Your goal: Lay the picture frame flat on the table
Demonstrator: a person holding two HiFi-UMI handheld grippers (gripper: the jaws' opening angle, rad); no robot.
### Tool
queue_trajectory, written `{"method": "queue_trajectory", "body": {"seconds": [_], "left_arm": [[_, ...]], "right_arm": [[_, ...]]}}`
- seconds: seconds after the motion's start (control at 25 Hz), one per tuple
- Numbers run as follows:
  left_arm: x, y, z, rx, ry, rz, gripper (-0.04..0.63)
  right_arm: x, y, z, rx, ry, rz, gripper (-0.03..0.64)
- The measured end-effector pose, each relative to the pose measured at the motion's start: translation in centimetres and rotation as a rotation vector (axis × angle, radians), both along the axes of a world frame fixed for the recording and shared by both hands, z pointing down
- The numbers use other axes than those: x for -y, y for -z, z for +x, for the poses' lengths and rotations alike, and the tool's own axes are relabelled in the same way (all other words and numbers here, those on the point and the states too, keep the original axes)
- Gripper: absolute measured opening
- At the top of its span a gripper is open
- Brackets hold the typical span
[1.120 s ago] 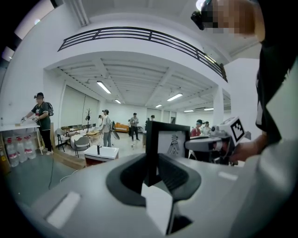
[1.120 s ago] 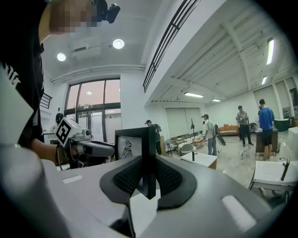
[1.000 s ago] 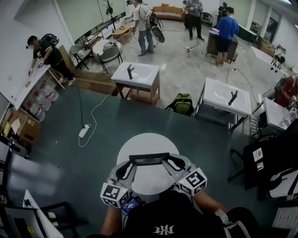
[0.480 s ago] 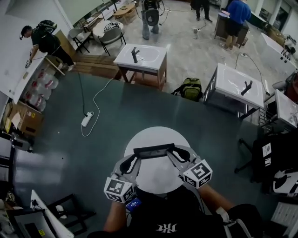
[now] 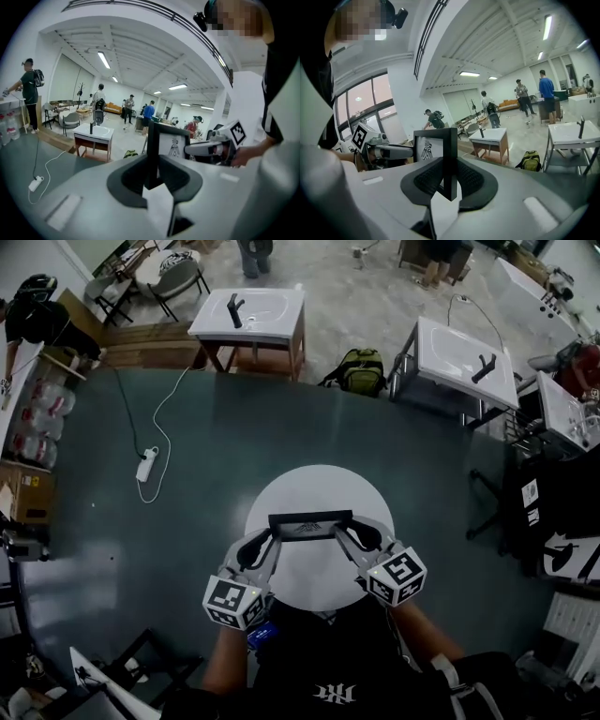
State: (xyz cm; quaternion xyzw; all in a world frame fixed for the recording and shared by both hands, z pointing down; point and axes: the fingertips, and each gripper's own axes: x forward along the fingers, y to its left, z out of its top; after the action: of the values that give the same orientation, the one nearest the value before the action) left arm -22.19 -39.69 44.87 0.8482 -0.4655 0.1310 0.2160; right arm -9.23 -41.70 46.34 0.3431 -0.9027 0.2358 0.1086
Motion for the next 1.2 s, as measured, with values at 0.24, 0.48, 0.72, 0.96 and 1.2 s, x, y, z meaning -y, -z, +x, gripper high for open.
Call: {"method": "queue_trajectory", "body": {"seconds": [0.24, 0.48, 0.72, 0.96, 1.2], "left_arm": [[0.9, -6.0, -0.3, -0.023, -0.006, -0.102, 0.072], [1.8, -11.3, -1.3, -0.031, 0.038, -0.165, 0.072], [1.5, -16.3, -2.1, -0.035, 0.061, -0.227, 0.071], [1.4, -21.2, -2.3, -0.027, 0.076, -0.284, 0.071], [0.6, -25.7, -2.6, -0.026, 0.075, -0.332, 0.071]], "right_arm": [[1.3, -5.3, -0.3, -0.054, -0.008, -0.070, 0.080], [1.7, -10.7, -1.3, -0.065, 0.004, -0.165, 0.080], [1.7, -15.6, -2.2, -0.080, 0.024, -0.231, 0.080], [2.3, -21.1, -2.5, -0.087, 0.039, -0.290, 0.080], [1.3, -25.5, -2.8, -0.113, 0.042, -0.347, 0.080]]}}
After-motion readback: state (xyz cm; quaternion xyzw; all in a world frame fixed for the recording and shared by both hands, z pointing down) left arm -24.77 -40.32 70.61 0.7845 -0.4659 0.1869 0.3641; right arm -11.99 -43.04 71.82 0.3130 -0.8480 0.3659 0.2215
